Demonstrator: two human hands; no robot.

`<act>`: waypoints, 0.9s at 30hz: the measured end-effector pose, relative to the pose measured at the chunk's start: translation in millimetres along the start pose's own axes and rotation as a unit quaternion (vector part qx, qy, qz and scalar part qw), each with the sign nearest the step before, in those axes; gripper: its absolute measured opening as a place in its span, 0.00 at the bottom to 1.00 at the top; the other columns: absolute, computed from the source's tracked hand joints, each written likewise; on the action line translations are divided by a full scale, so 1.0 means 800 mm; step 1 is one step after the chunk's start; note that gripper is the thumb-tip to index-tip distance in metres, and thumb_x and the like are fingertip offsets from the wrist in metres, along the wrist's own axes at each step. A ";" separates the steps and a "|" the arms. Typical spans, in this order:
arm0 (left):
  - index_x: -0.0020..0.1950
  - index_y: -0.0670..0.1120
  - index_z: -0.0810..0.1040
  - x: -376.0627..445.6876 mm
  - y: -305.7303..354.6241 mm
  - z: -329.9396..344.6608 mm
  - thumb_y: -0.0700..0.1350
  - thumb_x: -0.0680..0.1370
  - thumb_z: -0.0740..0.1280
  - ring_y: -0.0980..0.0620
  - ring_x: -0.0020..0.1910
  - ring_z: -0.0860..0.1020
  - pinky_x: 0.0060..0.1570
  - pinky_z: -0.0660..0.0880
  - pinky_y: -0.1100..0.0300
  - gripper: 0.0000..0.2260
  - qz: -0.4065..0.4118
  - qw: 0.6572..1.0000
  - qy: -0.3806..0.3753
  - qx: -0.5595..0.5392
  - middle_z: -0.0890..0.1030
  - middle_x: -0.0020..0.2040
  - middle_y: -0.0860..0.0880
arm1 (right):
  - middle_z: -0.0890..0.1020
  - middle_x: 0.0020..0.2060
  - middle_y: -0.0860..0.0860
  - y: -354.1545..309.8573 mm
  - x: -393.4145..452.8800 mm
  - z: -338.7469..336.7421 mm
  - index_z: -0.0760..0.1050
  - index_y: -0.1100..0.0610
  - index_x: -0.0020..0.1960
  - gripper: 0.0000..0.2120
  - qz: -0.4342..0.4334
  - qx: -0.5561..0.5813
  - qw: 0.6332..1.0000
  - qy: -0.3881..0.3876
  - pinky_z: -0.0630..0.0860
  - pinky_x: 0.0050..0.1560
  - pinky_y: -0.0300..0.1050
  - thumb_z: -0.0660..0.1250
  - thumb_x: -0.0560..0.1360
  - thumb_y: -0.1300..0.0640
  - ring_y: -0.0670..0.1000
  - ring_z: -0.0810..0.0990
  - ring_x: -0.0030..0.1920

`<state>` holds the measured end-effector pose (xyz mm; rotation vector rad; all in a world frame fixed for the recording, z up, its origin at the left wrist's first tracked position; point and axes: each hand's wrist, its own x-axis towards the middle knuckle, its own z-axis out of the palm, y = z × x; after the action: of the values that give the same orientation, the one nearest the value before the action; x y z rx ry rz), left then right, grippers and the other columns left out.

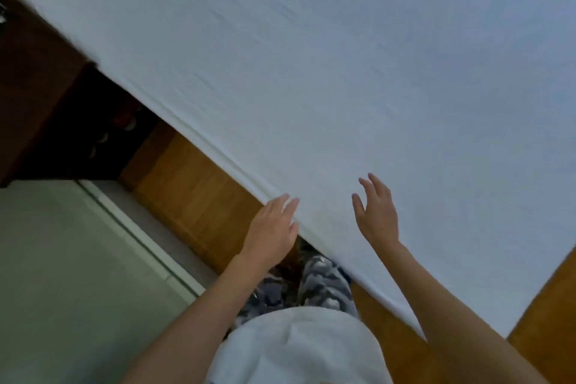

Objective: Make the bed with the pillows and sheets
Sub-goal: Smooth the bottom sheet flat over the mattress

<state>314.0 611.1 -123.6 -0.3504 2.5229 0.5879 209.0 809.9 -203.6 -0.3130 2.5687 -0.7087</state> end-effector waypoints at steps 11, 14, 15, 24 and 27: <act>0.70 0.40 0.72 0.333 -0.095 0.034 0.52 0.78 0.54 0.37 0.70 0.70 0.67 0.70 0.46 0.25 0.124 0.985 0.054 0.110 0.70 0.70 0.35 | 0.63 0.74 0.61 0.058 0.210 0.075 0.62 0.63 0.73 0.28 0.017 -0.068 0.986 0.151 0.57 0.73 0.56 0.54 0.79 0.48 0.60 0.60 0.74; 0.73 0.41 0.69 0.410 -0.167 0.036 0.52 0.78 0.55 0.36 0.72 0.67 0.69 0.67 0.44 0.25 0.158 0.973 0.089 0.142 0.67 0.72 0.34 | 0.58 0.76 0.61 0.046 0.266 0.111 0.58 0.62 0.75 0.30 0.042 -0.101 0.982 0.155 0.52 0.75 0.55 0.54 0.79 0.47 0.60 0.55 0.76; 0.74 0.42 0.68 0.434 -0.193 0.028 0.52 0.79 0.56 0.36 0.73 0.66 0.70 0.65 0.44 0.26 0.164 0.969 0.108 0.147 0.66 0.73 0.34 | 0.57 0.76 0.61 0.034 0.286 0.127 0.56 0.62 0.76 0.30 0.060 -0.103 0.981 0.156 0.51 0.75 0.55 0.54 0.79 0.47 0.59 0.54 0.76; 0.80 0.45 0.51 0.430 -0.593 -0.050 0.58 0.82 0.49 0.42 0.78 0.50 0.76 0.48 0.46 0.29 0.116 0.971 0.117 0.175 0.51 0.79 0.41 | 0.55 0.76 0.61 -0.312 0.366 0.438 0.55 0.62 0.76 0.30 -0.098 -0.172 0.977 0.081 0.48 0.75 0.58 0.52 0.80 0.47 0.60 0.53 0.76; 0.80 0.44 0.50 0.392 -0.665 -0.054 0.58 0.83 0.47 0.40 0.78 0.52 0.75 0.52 0.44 0.29 0.117 0.969 0.110 0.187 0.53 0.79 0.39 | 0.55 0.76 0.59 -0.397 0.336 0.510 0.58 0.60 0.77 0.28 -0.166 -0.180 0.969 0.029 0.49 0.76 0.57 0.56 0.80 0.48 0.57 0.52 0.77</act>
<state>223.7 86.2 -439.4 0.0251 2.8389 0.1512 201.8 279.3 -444.7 -0.8670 2.7245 -0.3547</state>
